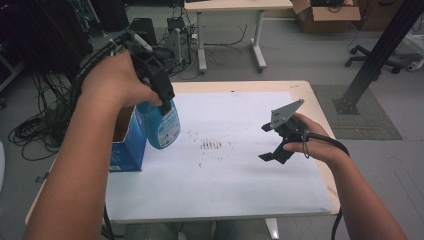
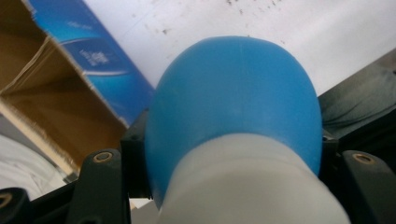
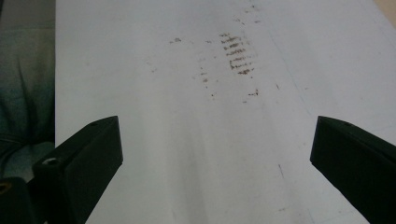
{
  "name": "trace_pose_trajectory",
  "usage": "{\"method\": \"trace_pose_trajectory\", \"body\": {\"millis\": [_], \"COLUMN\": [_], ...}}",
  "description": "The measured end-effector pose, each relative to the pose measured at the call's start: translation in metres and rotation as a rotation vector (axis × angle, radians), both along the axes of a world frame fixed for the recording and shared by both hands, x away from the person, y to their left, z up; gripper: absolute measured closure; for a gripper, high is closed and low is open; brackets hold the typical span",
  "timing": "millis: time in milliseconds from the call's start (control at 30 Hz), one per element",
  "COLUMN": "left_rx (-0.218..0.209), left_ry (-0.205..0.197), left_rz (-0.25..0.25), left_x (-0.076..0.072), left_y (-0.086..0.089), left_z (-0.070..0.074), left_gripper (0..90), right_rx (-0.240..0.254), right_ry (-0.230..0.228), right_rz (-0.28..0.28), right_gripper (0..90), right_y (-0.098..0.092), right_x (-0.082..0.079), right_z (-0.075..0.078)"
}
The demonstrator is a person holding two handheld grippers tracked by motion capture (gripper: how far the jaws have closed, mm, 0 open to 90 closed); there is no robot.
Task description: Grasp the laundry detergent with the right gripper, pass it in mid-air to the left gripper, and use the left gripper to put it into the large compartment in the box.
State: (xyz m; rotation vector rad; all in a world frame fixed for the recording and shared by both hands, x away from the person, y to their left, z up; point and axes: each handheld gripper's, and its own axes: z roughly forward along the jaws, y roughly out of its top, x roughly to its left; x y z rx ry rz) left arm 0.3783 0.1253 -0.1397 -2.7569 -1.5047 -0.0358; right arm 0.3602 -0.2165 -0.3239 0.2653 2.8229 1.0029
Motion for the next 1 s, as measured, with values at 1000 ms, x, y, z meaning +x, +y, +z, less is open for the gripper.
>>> {"method": "trace_pose_trajectory", "body": {"millis": [1000], "left_rx": [-0.043], "left_ry": [-0.014], "left_rz": [0.436], "left_x": [0.026], "left_y": [0.101], "left_z": [0.046], "left_gripper": [38.3], "right_rx": [-0.106], "right_ry": [0.023], "right_rz": [0.032], "right_gripper": [3.0], "right_y": [-0.001], "right_x": [0.006], "right_z": [0.004]}}
